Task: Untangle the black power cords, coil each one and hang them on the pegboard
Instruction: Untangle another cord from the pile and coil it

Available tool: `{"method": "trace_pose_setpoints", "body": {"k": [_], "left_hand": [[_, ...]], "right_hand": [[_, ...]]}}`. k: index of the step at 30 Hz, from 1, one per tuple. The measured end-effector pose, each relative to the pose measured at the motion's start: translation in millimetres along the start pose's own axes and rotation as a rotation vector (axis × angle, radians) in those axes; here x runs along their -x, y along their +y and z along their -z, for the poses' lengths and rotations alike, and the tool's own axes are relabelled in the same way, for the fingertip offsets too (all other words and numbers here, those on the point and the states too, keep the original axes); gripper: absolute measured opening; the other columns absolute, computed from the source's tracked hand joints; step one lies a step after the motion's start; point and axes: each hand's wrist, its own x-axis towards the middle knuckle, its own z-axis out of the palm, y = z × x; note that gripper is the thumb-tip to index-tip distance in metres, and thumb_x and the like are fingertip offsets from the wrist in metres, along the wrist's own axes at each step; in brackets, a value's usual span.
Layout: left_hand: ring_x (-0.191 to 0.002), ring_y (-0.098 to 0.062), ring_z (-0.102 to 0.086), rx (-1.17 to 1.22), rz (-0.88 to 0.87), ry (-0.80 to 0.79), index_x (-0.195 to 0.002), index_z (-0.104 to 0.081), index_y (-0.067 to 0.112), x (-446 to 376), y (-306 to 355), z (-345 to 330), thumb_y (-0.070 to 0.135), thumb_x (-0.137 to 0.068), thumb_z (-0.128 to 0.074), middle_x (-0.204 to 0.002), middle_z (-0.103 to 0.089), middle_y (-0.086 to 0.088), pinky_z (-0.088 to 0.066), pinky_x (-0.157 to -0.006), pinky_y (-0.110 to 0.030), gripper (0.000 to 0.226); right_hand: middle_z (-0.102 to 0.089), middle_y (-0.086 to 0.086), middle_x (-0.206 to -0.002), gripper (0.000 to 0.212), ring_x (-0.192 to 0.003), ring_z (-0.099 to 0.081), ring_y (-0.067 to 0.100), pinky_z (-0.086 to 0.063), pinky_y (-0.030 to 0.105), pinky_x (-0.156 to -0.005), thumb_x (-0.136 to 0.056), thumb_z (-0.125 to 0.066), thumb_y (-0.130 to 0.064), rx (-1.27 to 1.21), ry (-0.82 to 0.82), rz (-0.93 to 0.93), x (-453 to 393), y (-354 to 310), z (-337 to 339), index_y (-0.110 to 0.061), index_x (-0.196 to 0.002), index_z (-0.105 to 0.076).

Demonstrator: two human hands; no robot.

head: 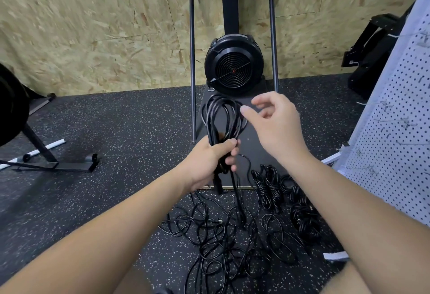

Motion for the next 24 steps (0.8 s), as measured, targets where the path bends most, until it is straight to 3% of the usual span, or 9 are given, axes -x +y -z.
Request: {"method": "trace_pose_setpoints", "body": {"k": [2,3,7,9,11,15,19,22,24], "left_hand": [[-0.067,-0.016,-0.041,0.073,-0.023,0.053,-0.116,-0.062,0.002,-5,3,6,0.011,-0.113,-0.056,-0.084,-0.052,-0.004,-0.047,-0.066,-0.033,0.011],[-0.067,-0.016,-0.04,0.081,-0.037,0.077,-0.116,-0.062,0.003,-7,4,9,0.011,-0.113,-0.056,-0.084,-0.052,-0.004,-0.046,-0.065,-0.032,0.011],[-0.066,-0.015,-0.041,0.146,-0.077,0.158,-0.115,-0.058,0.002,-12,7,12,0.01,-0.114,-0.054,-0.082,-0.051,-0.004,-0.045,-0.062,-0.03,0.009],[-0.065,-0.013,-0.041,0.218,-0.095,0.177,-0.111,-0.058,0.004,-14,10,13,0.01,-0.114,-0.053,-0.082,-0.051,-0.003,-0.045,-0.062,-0.028,0.008],[-0.065,-0.013,-0.041,0.251,-0.123,0.212,-0.107,-0.059,0.007,-18,13,19,0.01,-0.114,-0.053,-0.081,-0.051,-0.002,-0.044,-0.062,-0.028,0.01],[-0.064,-0.016,-0.042,0.103,-0.181,0.369,-0.101,-0.06,0.008,-24,13,40,0.01,-0.112,-0.056,-0.081,-0.052,-0.004,-0.045,-0.06,-0.032,0.011],[-0.062,-0.016,-0.044,-0.052,-0.185,0.512,-0.096,-0.062,0.011,-25,12,57,0.011,-0.108,-0.057,-0.08,-0.055,-0.004,-0.047,-0.06,-0.035,0.013],[-0.062,-0.018,-0.044,-0.172,-0.155,0.52,-0.09,-0.062,0.013,-25,10,61,0.017,-0.101,-0.061,-0.08,-0.053,-0.007,-0.044,-0.065,-0.04,0.012],[-0.06,-0.021,-0.043,-0.25,-0.127,0.478,-0.089,-0.06,0.012,-24,11,54,0.022,-0.098,-0.063,-0.077,-0.05,-0.009,-0.041,-0.068,-0.045,0.014]], "right_hand": [[-0.075,-0.008,-0.102,0.005,-0.088,-0.074,0.01,-0.063,0.039,-0.091,-0.103,-0.07,-0.031,-0.028,-0.127,-0.175,2,6,-2,-0.028,-0.105,-0.073],[-0.078,-0.007,-0.099,0.01,-0.09,-0.076,0.014,-0.064,0.043,-0.093,-0.105,-0.066,-0.023,-0.022,-0.247,-0.257,5,11,-4,-0.027,-0.105,-0.075],[-0.082,0.0,-0.11,0.028,-0.114,-0.076,0.028,-0.057,0.032,-0.091,-0.096,-0.064,0.005,0.066,-0.86,-0.368,26,28,-17,-0.017,-0.109,-0.075],[-0.08,0.0,-0.116,0.03,-0.117,-0.075,0.024,-0.057,0.032,-0.099,-0.093,-0.076,0.001,0.115,-1.093,-0.387,37,34,-22,-0.014,-0.118,-0.074],[-0.079,-0.004,-0.102,0.024,-0.098,-0.073,0.015,-0.055,0.03,-0.089,-0.093,-0.084,-0.015,0.212,-1.204,-0.357,42,38,-23,-0.015,-0.115,-0.077],[-0.079,0.011,-0.083,0.008,-0.079,-0.069,0.021,-0.048,0.037,-0.076,-0.093,-0.081,-0.013,0.162,-1.094,-0.411,31,34,-19,-0.009,-0.095,-0.075],[-0.068,0.001,-0.065,0.007,-0.063,-0.058,0.016,-0.045,0.034,-0.068,-0.087,-0.083,-0.024,0.18,-0.841,-0.268,13,15,0,-0.017,-0.085,-0.082],[-0.072,0.009,-0.071,0.017,-0.063,-0.055,0.014,-0.046,0.035,-0.068,-0.09,-0.082,-0.034,0.047,-0.698,-0.1,7,-9,11,-0.021,-0.079,-0.082],[-0.072,0.007,-0.07,0.018,-0.061,-0.053,0.009,-0.043,0.026,-0.065,-0.096,-0.081,-0.033,-0.084,-0.686,-0.039,10,-21,10,-0.02,-0.083,-0.084]]}}
